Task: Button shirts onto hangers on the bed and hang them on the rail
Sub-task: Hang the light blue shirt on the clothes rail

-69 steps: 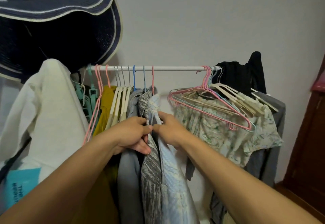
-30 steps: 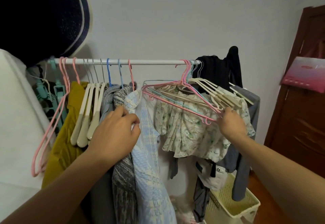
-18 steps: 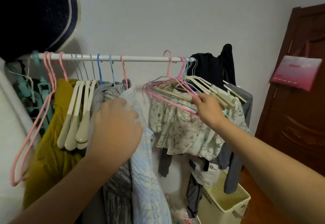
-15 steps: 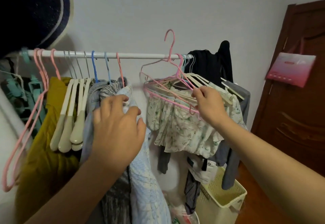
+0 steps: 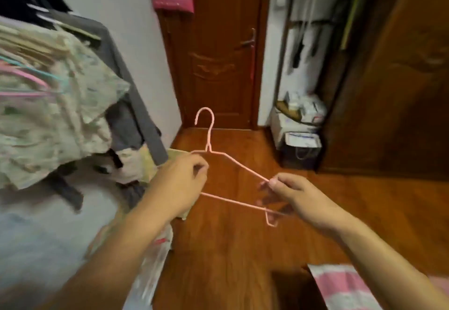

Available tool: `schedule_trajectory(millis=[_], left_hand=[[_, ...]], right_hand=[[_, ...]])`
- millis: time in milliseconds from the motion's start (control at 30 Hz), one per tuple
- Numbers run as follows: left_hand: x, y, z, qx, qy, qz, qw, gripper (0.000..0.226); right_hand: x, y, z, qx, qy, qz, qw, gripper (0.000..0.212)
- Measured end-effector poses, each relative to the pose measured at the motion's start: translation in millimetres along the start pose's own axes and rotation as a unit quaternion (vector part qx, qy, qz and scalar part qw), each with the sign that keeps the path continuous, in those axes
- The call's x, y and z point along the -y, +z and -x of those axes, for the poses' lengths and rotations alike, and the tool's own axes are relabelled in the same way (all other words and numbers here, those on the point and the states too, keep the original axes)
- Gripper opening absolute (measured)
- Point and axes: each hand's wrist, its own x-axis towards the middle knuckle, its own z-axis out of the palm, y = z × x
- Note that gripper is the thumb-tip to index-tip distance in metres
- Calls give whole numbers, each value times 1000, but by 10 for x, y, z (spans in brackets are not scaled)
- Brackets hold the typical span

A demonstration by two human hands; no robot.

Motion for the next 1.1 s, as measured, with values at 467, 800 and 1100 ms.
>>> schedule_trajectory(millis=[467,800,1100], left_hand=[[-3434,3254,2233,432,248,44,866,13],[-3967,4507,3610,645,421,-82,633,16],[-4575,4692,4183,652,546,-118,513,16]], right_hand=[[-3585,-1239,4412,-588,176,-388,687,24],[-4476,-228,6915,-805,213,-461,307,20],[-4521,212,7464,-718,499,-424,235,35]])
